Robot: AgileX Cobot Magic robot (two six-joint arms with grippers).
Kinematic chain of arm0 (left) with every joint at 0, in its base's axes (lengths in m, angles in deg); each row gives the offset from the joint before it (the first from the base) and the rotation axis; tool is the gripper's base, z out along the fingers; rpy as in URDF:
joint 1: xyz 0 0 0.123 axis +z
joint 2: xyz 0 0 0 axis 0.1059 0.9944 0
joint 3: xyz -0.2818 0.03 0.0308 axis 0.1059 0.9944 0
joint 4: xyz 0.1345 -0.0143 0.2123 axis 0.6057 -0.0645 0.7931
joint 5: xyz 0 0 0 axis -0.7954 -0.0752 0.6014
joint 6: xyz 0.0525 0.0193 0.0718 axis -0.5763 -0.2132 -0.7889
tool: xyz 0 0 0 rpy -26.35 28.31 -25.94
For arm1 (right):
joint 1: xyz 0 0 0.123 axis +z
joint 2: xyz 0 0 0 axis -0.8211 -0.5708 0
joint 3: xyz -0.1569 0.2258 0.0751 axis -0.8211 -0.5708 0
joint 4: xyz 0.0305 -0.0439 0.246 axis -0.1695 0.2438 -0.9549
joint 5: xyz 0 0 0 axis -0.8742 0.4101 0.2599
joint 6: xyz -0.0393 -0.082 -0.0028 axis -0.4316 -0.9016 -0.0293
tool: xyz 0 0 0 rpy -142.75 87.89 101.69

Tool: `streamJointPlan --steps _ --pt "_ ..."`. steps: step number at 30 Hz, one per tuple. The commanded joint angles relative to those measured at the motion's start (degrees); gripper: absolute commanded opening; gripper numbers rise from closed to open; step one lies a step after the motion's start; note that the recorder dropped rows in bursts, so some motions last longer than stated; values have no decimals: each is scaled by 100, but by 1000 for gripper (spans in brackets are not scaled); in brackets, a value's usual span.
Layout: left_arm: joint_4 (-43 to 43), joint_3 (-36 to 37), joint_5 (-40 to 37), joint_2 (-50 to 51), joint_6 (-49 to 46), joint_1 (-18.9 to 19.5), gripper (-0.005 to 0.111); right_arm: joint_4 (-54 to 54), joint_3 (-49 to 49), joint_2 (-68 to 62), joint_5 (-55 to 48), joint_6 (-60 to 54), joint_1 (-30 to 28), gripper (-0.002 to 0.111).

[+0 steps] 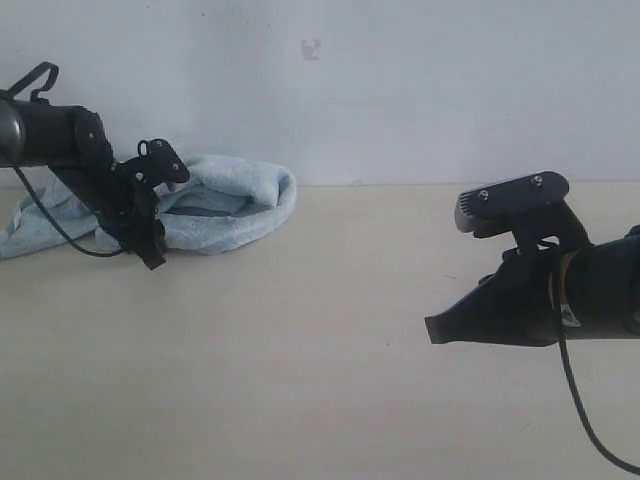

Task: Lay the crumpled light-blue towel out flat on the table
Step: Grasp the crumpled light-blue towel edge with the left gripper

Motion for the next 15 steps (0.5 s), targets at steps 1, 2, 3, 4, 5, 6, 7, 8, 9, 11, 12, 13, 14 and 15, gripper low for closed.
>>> streamJointPlan --steps 1,2,3,4,5,6,7,8,9,11,12,13,14,15 --pt "-181 -26 398 69 15 -114 51 -1 2 13 -33 -22 -29 0" --pt "-181 -26 398 130 6 -114 51 -1 2 13 -33 -22 -29 0" --pt "-165 -26 388 179 6 -124 51 -1 2 13 -33 -22 -29 0" --pt "-55 -26 415 242 6 -124 50 -1 2 13 -33 -22 -29 0" --pt "-35 -26 455 256 6 -124 48 -13 2 13 -33 -22 -29 0" --pt "-35 -26 497 269 44 -124 44 -28 2 13 -33 -22 -29 0" --pt "-35 -26 534 269 195 -124 28 -27 2 13 -33 -7 -29 0" --pt "-35 -50 544 269 272 -124 17 -27 2 13 -33 9 -29 0" --pt "-35 -117 521 257 509 -124 4 -27 2 13 -33 25 -29 0" --pt "-35 -164 506 181 891 -129 4 -98 2 13 -33 22 -29 0" --pt "-35 -174 506 99 1063 -129 4 -126 2 13 -61 22 -29 0" --pt "-35 -174 506 -28 1187 -137 4 -176 2 13 -99 22 -29 0" --pt "-25 -174 506 -186 1309 -137 4 -202 2 13 -156 22 -29 0" --pt "-25 -174 502 -381 1426 -137 4 -202 2 13 -206 22 -29 0"
